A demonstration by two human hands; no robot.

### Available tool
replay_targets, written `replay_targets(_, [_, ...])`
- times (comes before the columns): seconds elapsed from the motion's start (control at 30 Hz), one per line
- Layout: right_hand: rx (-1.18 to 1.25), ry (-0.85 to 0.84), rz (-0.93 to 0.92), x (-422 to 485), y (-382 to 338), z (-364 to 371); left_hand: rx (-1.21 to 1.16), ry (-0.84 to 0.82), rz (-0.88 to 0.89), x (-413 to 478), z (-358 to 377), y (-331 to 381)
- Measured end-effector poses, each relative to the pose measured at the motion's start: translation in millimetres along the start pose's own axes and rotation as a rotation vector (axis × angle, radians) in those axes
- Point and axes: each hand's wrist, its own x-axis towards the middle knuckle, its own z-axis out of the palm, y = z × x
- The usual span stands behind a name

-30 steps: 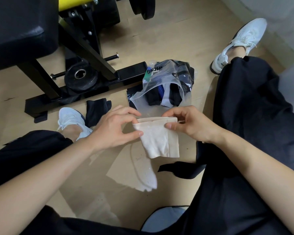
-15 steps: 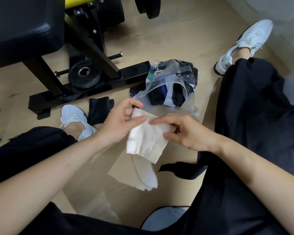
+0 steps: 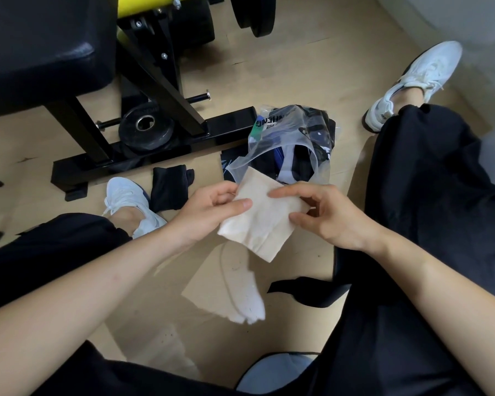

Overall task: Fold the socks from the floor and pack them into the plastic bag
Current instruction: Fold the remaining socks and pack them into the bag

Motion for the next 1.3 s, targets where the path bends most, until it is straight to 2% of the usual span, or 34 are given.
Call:
replay_targets(0.07, [0.008,-0.016,0.008,0.0,-0.5,1.6,-0.035,0.027,-0.010,0.8,3.8,2.9])
replay_targets(0.17, [0.060,-0.019,0.050,1.6,1.6,4.2,0.073,0.132,0.060,3.0,6.8,1.4])
replay_targets(0.3, [0.220,0.077,0.164,3.4,6.0,7.8,0.195,0.198,0.197,0.0,10.8,-3.9])
replay_targets(0.43, [0.352,0.147,0.215,4.7,5.2,10.1,0.312,0.091,0.326,-7.9,20.2,-4.7])
replay_targets(0.67, [0.591,0.105,0.284,3.9,-3.6,9.2,0.606,0.008,0.521,-14.6,30.3,-6.8])
replay_targets(0.77, [0.455,0.182,0.244,5.7,2.3,10.2,0.449,-0.040,0.450,-15.5,31.8,-6.2])
replay_targets(0.83, [0.407,0.186,0.207,6.4,4.6,7.3,0.319,0.032,0.423,-13.8,30.4,-4.5])
replay_targets(0.9, [0.373,0.166,0.154,5.5,3.2,2.7,0.294,0.083,0.411,-10.1,26.4,-3.3])
replay_targets(1.07, [0.405,0.096,0.062,3.1,1.1,0.2,0.097,-0.157,0.229,-10.0,32.2,-4.7])
replay_targets(1.17, [0.357,0.136,0.049,3.9,2.4,1.2,0.074,-0.142,0.162,-11.2,38.6,-8.5])
replay_targets(1.23, [0.121,0.265,0.021,5.8,9.0,-1.5,0.102,-0.115,0.143,-10.2,38.3,-12.8])
replay_targets(1.3, [-0.318,0.417,-0.023,8.1,20.0,-10.0,0.138,-0.095,0.122,-8.2,38.1,-16.7])
